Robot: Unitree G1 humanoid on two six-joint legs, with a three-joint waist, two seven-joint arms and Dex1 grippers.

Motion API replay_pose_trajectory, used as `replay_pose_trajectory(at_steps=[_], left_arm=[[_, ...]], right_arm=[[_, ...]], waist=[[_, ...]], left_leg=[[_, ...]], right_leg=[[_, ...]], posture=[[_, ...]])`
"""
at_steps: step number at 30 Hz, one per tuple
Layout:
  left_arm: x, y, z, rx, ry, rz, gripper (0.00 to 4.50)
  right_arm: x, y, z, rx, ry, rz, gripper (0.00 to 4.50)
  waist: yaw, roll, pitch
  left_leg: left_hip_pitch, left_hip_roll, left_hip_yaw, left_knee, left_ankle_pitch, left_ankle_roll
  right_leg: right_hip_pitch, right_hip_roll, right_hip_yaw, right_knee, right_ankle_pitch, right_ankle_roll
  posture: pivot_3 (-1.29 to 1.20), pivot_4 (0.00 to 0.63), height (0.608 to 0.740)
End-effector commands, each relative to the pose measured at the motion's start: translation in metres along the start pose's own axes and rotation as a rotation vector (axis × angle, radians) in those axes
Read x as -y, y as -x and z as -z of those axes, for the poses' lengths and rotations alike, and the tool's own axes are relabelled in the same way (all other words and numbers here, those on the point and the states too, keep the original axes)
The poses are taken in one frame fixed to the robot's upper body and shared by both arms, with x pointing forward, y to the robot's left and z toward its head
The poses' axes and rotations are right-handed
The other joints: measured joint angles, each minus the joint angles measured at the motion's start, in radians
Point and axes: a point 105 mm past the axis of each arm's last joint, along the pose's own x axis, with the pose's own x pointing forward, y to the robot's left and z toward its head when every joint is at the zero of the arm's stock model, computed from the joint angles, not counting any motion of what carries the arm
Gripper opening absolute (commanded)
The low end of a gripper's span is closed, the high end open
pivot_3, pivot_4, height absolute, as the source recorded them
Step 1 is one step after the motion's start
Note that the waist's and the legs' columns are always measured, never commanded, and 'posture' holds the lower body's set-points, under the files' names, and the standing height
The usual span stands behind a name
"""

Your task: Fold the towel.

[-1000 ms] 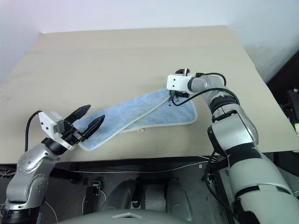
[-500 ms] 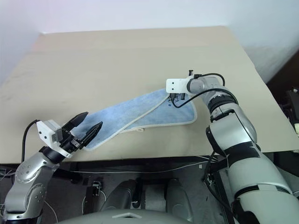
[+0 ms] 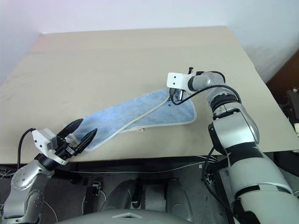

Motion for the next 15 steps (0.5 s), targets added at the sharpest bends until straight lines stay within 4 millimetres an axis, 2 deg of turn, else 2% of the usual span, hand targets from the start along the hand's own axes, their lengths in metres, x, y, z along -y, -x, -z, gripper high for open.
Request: replay_pose_trajectory(at_steps=[1,5,10,13,15], left_arm=[[-0.008,0.004,-0.005,0.033,-0.054,-0.007,3.65],[-0.010,0.007,0.003,0.013,-0.062,0.016,3.65],[-0.013,0.007,0.008,-0.005,-0.072,0.049,3.65],[-0.013,0.006,0.011,-0.016,-0.076,0.077,3.65],[-0.015,0.004,0.012,-0.017,-0.075,0.088,3.65]], right_arm=[[0.023,0.016,-0.022,0.132,0.010,0.047,0.02],[0.030,0.022,-0.033,0.224,-0.042,0.067,0.02],[0.053,0.025,-0.028,0.175,-0.128,0.235,0.02],[0.046,0.024,-0.022,0.139,-0.106,0.213,0.02],[0.031,0.020,-0.017,0.129,-0.111,0.131,0.02]], waist=[[0.000,0.000,0.000],[-0.003,0.000,0.000],[0.000,0.000,0.000],[0.001,0.000,0.000],[0.002,0.000,0.000]], left_leg=[[0.000,0.000,0.000,0.000,0.000,0.000],[0.000,0.001,0.000,0.000,0.000,0.000],[0.000,0.001,0.000,0.000,0.000,0.000],[0.000,0.001,0.000,0.000,0.000,0.000],[0.000,0.001,0.000,0.000,0.000,0.000]], right_leg=[[0.000,0.000,0.000,0.000,0.000,0.000],[0.000,-0.001,0.000,0.000,0.000,0.000],[0.000,-0.001,0.000,0.000,0.000,-0.001],[-0.001,-0.001,0.000,0.000,0.000,-0.001],[-0.001,-0.002,0.000,0.000,0.000,-0.001]], posture=[[0.00,0.150,0.740],[0.00,0.150,0.740],[0.00,0.150,0.740],[0.00,0.150,0.740],[0.00,0.150,0.740]])
